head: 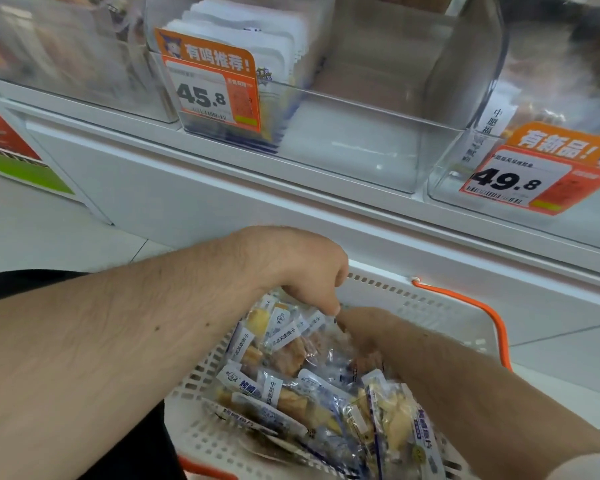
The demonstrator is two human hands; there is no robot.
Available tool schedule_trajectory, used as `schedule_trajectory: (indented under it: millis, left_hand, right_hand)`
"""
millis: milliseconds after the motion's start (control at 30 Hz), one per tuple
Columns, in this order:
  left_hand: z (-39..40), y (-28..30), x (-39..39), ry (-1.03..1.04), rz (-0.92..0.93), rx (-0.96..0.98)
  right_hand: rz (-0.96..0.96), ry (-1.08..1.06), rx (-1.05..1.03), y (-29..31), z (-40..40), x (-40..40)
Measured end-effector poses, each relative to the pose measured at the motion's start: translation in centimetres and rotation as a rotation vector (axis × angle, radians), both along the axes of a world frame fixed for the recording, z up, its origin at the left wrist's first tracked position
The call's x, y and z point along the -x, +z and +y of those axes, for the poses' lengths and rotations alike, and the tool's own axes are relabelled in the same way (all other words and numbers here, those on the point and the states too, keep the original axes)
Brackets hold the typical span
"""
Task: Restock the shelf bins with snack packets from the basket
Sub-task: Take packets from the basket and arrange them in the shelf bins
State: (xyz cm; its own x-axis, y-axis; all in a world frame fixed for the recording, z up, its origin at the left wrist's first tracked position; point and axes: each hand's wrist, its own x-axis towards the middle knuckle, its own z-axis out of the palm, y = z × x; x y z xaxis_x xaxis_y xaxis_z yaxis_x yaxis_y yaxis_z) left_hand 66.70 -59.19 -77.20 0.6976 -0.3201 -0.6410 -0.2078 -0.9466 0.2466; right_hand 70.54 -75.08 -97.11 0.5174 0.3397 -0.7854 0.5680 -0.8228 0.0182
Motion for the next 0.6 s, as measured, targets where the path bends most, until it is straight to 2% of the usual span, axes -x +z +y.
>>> schedule_trajectory:
  millis: [100, 200, 300, 400, 467, 600]
  left_hand:
    - [0.1, 0.2, 0.0, 0.013, -0.008, 0.003]
    - [0.4, 0.5, 0.1, 0.053, -0.021, 0.018]
    - [0.8, 0.7, 0.1, 0.104, -0.006, 0.092]
    - [0.2, 0.7, 0.8, 0.140, 0.068, 0.212]
    - [-0.6, 0.2, 1.5, 0.163, 0.113, 0.279]
    - [-1.5, -1.1, 2.7, 0.231, 0.211, 0.331]
  right_hand:
    - [-0.055, 0.067, 0.011, 1.2, -0.6, 0.3]
    - [-0.215, 0.245, 0.009, 4.6, -0.9, 0.3]
    - [-0.387, 0.251, -0.016, 9.3, -1.7, -0.1]
    - [-0.437, -0.051, -0.126, 13.8, -3.0, -0.3]
    - [-0.394, -0.378, -0.345, 16.0, -4.2, -0.2]
    - [-0.086, -1.028, -0.897, 17.9, -5.4, 1.7]
